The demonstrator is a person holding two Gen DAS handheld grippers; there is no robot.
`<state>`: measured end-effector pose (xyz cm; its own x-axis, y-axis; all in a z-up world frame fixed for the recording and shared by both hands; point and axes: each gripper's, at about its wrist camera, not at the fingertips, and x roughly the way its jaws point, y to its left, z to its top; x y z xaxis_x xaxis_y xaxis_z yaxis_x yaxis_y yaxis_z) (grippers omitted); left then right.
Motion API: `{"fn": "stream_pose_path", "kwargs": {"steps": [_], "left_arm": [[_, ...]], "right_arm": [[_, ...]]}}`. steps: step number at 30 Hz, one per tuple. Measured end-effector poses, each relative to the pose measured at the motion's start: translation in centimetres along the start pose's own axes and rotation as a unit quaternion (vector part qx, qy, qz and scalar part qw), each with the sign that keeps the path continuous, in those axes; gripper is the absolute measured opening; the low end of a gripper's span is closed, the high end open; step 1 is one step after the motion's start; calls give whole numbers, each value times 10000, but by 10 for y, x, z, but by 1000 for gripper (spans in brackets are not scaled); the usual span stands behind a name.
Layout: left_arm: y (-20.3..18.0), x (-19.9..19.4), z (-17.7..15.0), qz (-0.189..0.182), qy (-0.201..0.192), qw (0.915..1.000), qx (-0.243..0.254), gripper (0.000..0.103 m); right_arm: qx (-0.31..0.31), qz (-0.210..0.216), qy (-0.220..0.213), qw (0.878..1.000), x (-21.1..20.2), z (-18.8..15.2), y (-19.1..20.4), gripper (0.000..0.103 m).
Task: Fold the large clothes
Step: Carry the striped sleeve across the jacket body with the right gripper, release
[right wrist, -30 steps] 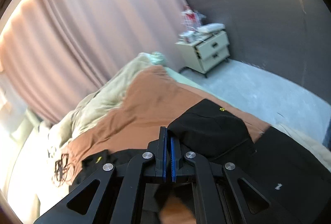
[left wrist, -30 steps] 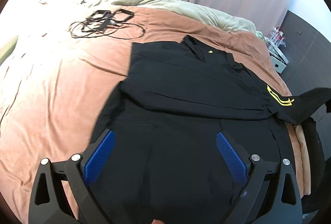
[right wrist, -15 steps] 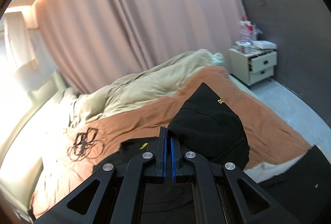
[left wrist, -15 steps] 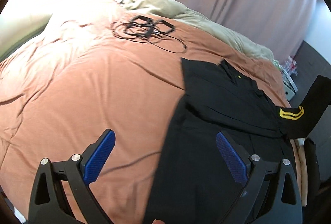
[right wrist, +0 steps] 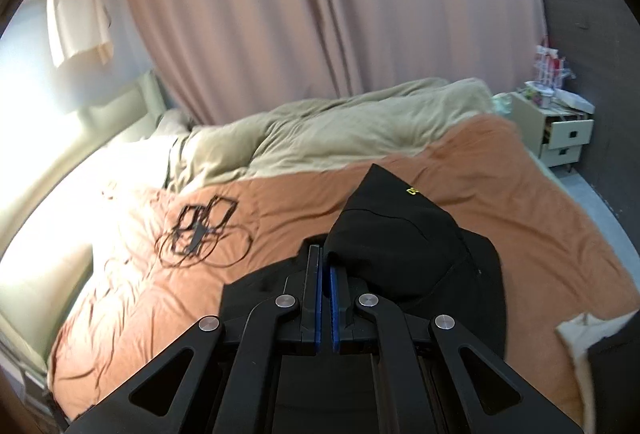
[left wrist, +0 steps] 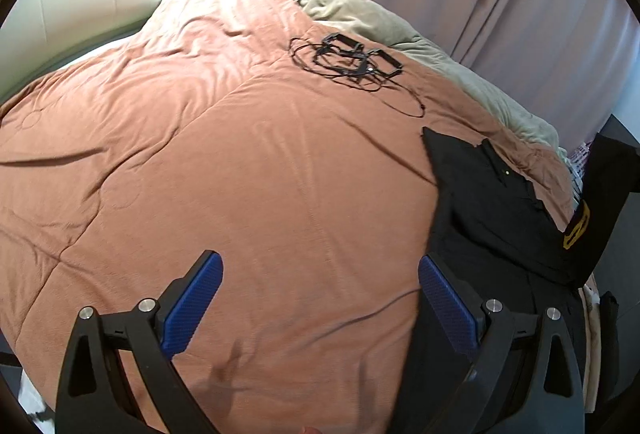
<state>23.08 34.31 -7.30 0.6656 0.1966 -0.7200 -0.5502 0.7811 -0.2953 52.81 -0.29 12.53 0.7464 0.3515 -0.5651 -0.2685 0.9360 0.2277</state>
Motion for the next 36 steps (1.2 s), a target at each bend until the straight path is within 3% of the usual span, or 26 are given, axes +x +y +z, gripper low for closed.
{"fn": "stream_pose_path", "kwargs": {"steps": [6, 11, 13, 15, 16, 21, 29, 34, 36], "left_arm": [[23, 6, -9, 67, 96, 9999, -63, 100], [34, 9, -17, 95, 203, 9997, -30, 100], [37, 11, -20, 115, 264, 9996, -45, 100], [39, 12, -22, 111, 321, 9994, -60, 100], [39, 13, -23, 102, 344, 9993, -66, 100], [33, 14, -23, 56, 369, 9993, -41, 100], [14, 19, -23, -92, 394, 9992, -24, 100], [9, 24, -26, -93, 452, 9989, 68, 100], [10, 26, -27, -81, 462, 9989, 75, 100]], "right_arm": [[-199, 58, 514, 9985, 61, -39, 47, 4], [-452, -154, 971, 9941, 114, -84, 77, 6], [-548, -254, 1187, 9911, 132, -103, 89, 19], [-452, -111, 1452, 9883, 147, -119, 95, 73], [-417, -65, 1428, 9889, 149, -127, 98, 77], [-300, 220, 1546, 9873, 148, -141, 95, 77], [182, 818, 1415, 9864, 133, -137, 56, 78], [529, 1611, 1260, 9774, 115, -132, 40, 78], [384, 1504, 1148, 9812, 108, -131, 41, 78]]}}
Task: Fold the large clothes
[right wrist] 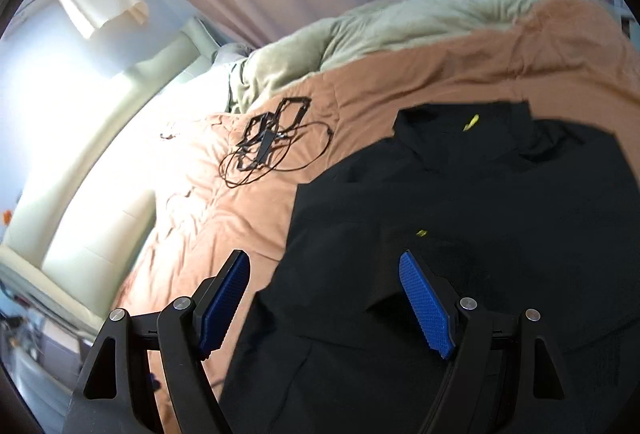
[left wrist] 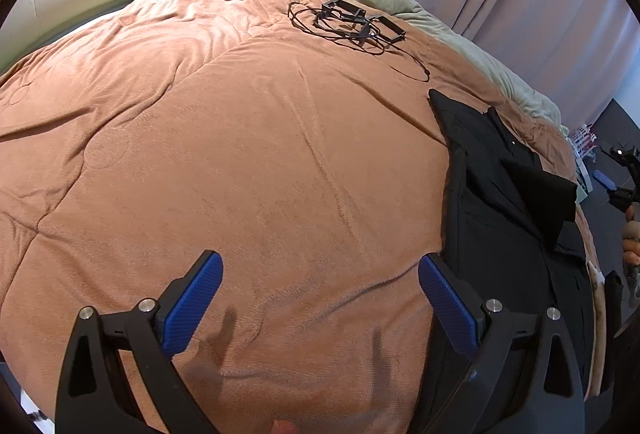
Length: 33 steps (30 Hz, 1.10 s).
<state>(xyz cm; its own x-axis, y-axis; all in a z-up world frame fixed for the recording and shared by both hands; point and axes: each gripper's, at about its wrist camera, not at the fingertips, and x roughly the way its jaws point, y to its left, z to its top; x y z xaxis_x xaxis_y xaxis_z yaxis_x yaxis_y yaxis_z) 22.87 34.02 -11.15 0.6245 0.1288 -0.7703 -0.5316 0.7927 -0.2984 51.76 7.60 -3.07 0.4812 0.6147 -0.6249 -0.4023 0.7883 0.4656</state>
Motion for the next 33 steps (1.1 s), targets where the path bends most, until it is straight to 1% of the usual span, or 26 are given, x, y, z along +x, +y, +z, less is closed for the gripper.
{"fn": "stream_pose_path", "kwargs": {"steps": [2, 3, 5, 7, 10, 12, 13, 14, 15, 16, 17, 18, 19, 20, 21, 22, 25, 27, 28, 31, 32, 33], "left_arm": [[2, 2, -1, 1, 20, 10000, -22, 100], [4, 4, -1, -8, 32, 10000, -44, 100], [7, 7, -3, -29, 53, 9999, -87, 100], [10, 10, -3, -50, 79, 9999, -112, 100], [15, 14, -6, -49, 135, 9998, -119, 100], [18, 16, -7, -37, 164, 9998, -130, 100], [21, 16, -8, -29, 172, 9997, -152, 100], [23, 16, -9, -29, 173, 9997, -168, 100], [26, 16, -9, -25, 172, 9997, -188, 100], [29, 15, -10, -16, 172, 9996, -218, 100], [31, 15, -10, -12, 173, 9996, -239, 100], [33, 14, -11, -10, 175, 9995, -262, 100], [35, 14, -11, -10, 178, 9994, -288, 100], [37, 14, -12, -19, 185, 9993, -309, 100], [39, 14, -12, -33, 197, 9992, -332, 100], [40, 13, -12, -50, 208, 9991, -354, 100], [41, 10, -11, -35, 177, 9992, -349, 100], [42, 8, -11, -4, 152, 9994, -322, 100], [42, 7, -11, 13, 143, 9994, -319, 100], [45, 5, -11, 17, 127, 9993, -358, 100], [45, 5, -11, 10, 126, 9992, -369, 100], [45, 5, -12, -1, 127, 9992, -376, 100]], "right_arm": [[-26, -309, -63, 9995, -3, -2, -5, 78], [35, -511, -29, 9987, -1, -3, -11, 78], [269, -971, 156, 9948, 9, -5, -32, 78], [541, -1216, 355, 9905, 23, -10, -51, 77], [912, -1200, 707, 9860, 50, -24, -71, 72], [871, -1242, 897, 9843, 66, -31, -70, 72], [775, -1330, 1049, 9825, 79, -37, -65, 71], [730, -1364, 1146, 9813, 88, -41, -62, 70], [712, -1366, 1273, 9798, 98, -46, -59, 64], [725, -1332, 1417, 9782, 108, -51, -57, 61], [753, -1257, 1545, 9771, 118, -55, -52, 52], [771, -1193, 1626, 9764, 124, -58, -48, 48], [759, -1129, 1682, 9763, 130, -59, -41, 46], [716, -1021, 1683, 9778, 135, -58, -32, 40], [692, -834, 1651, 9803, 138, -56, -22, 39], [688, -644, 1583, 9829, 139, -51, -15, 39], [446, 248, 1179, 9917, 136, -33, 24, 39], [292, 530, 1138, 9917, 138, -27, 49, 39], [181, 554, 1123, 9920, 138, -25, 58, 39], [-135, 384, 1207, 9919, 144, -28, 80, 39], [-186, 308, 1261, 9914, 146, -32, 84, 42], [-275, 150, 1338, 9905, 149, -38, 87, 53]]}}
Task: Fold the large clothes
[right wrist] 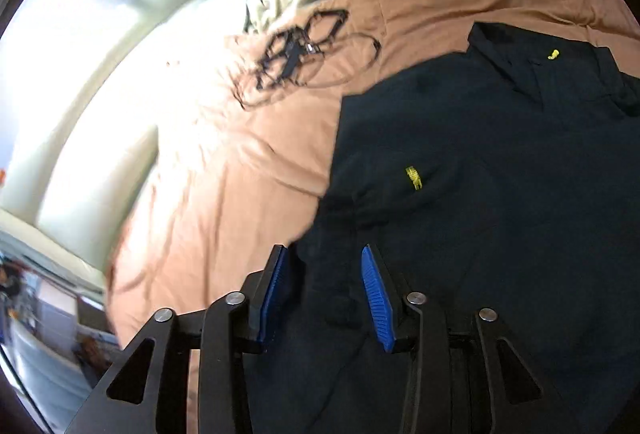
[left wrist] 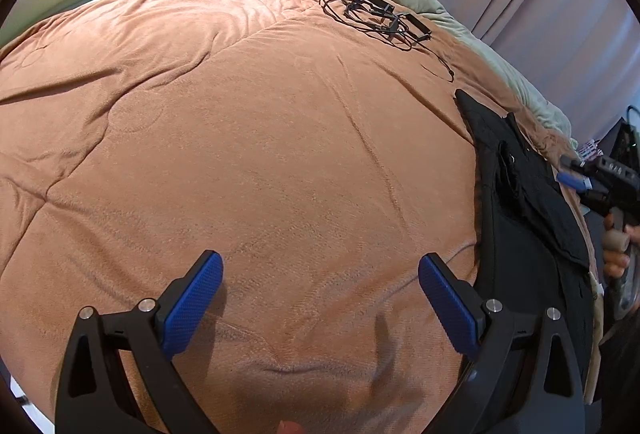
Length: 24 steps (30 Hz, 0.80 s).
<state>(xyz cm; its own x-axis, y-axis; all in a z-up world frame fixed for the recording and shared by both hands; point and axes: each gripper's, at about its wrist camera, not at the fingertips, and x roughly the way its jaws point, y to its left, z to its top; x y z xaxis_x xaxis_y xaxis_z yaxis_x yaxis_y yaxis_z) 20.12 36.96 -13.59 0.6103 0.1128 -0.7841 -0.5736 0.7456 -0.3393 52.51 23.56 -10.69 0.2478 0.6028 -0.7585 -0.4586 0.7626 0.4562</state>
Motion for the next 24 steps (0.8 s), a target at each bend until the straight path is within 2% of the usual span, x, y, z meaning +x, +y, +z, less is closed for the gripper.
{"fn": "stream_pose_path", "kwargs": {"steps": [2, 6, 7, 8, 9, 10, 11, 12, 13, 16, 19, 20, 22, 23, 24], "left_arm": [[-2, 2, -2, -25, 23, 10000, 25, 100], [-8, 4, -7, -6, 89, 9998, 194, 100], [-9, 5, -7, 13, 99, 9997, 231, 100], [-9, 5, -8, 27, 106, 9996, 260, 100], [-9, 5, -8, 41, 109, 9995, 279, 100], [-9, 4, -8, 64, 107, 9995, 300, 100], [-9, 4, -9, 78, 100, 9994, 313, 100], [-8, 4, -9, 83, 98, 9994, 317, 100], [-8, 4, -8, 87, 107, 9994, 318, 100], [-7, 5, -9, 123, 140, 9993, 318, 100], [-4, 2, -10, 126, 123, 9994, 301, 100], [-3, 0, -10, 137, 112, 9994, 311, 100], [-2, -2, -11, 163, 97, 9993, 338, 100], [-1, -2, -11, 177, 97, 9992, 335, 100], [0, -2, -11, 177, 100, 9993, 317, 100]], "right_arm": [[-279, -492, 164, 9983, 14, -9, 8, 68], [-1155, -1260, 548, 9838, 51, -37, 29, 68], [-1399, -1509, 660, 9764, 61, -42, 33, 67], [-1652, -1819, 735, 9665, 72, -47, 38, 61], [-1869, -2089, 778, 9567, 81, -50, 43, 43], [-1984, -2219, 801, 9513, 86, -51, 45, 32], [-2026, -2213, 811, 9505, 90, -48, 46, 12], [-2010, -2102, 799, 9534, 91, -46, 49, 4], [-2000, -2008, 731, 9562, 92, -39, 53, 4], [-2032, -2184, 554, 9529, 91, -34, 57, 3], [-1901, -2107, 578, 9572, 94, -20, 60, 4], [-1841, -2016, 615, 9601, 93, -17, 61, 8], [-1827, -1827, 722, 9633, 86, -24, 65, 49], [-1906, -1814, 672, 9624, 78, -31, 67, 82], [-2045, -1858, 562, 9594, 72, -37, 69, 91]]}}
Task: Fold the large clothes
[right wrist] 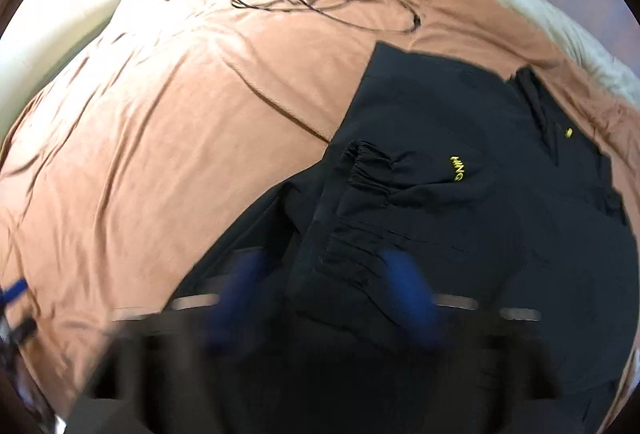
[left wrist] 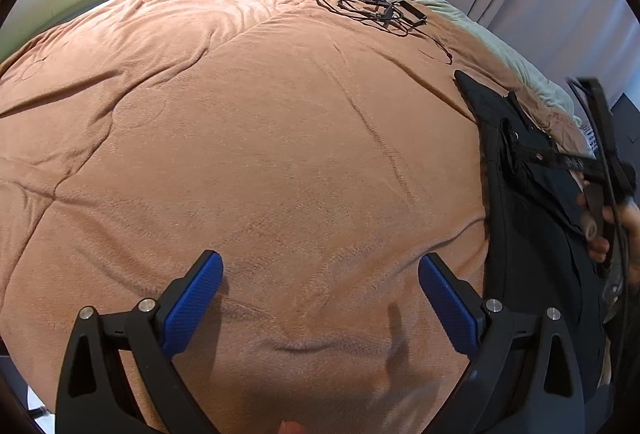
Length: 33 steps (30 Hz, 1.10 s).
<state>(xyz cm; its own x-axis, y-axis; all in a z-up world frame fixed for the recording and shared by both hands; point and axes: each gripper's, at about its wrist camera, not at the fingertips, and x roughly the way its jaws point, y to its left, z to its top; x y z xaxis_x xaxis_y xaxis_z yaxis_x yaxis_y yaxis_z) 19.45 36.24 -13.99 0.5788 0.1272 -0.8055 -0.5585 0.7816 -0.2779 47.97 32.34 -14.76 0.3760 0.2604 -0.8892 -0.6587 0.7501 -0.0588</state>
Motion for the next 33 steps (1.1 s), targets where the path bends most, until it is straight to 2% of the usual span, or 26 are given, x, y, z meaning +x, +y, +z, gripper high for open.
{"fn": "stream_pose_path", "kwargs": {"steps": [2, 5, 7, 8, 10, 12, 15, 19, 22, 24, 25, 28, 33], "left_arm": [[1, 0, 0, -30, -8, 10000, -36, 100], [-1, 2, 1, -76, -7, 9999, -65, 100], [-4, 4, 0, -101, 3, 9999, -61, 100], [-5, 4, -1, -98, 11, 9999, -46, 100], [-6, 5, -3, -79, 46, 10000, -13, 100], [-6, 5, -5, -57, 56, 10000, 2, 100], [-2, 4, -6, -16, 65, 10000, -55, 100], [1, 0, -7, 24, 59, 9999, -121, 100], [0, -7, -7, 32, 19, 9999, -161, 100], [-3, -13, -7, 32, -27, 9998, -175, 100], [-6, -17, -7, 6, -71, 9998, -173, 100], [-17, -26, -8, -85, -156, 9998, -120, 100], [-44, -44, -9, -322, -410, 9986, -29, 100]], "right_arm": [[-319, -187, -59, 9993, -4, -11, 2, 91], [-630, -294, 235, 9973, 5, -26, 1, 88], [-864, -497, 472, 9939, 16, -31, -1, 64], [-925, -590, 644, 9919, 23, -33, -3, 47], [-876, -548, 696, 9922, 28, -31, -6, 43], [-879, -606, 581, 9926, 27, -23, -6, 32], [-752, -730, 409, 9937, 24, -7, -7, 26], [-428, -779, 335, 9955, 22, 4, -14, 28], [-134, -537, 375, 9978, 18, 1, -20, 38], [-13, -241, 280, 9993, 9, -8, -23, 61], [33, -121, 200, 9997, 2, -14, -24, 64], [62, -4, -40, 10000, -26, -39, -30, 66], [196, 24, -345, 9992, -73, -89, -67, 66]]}}
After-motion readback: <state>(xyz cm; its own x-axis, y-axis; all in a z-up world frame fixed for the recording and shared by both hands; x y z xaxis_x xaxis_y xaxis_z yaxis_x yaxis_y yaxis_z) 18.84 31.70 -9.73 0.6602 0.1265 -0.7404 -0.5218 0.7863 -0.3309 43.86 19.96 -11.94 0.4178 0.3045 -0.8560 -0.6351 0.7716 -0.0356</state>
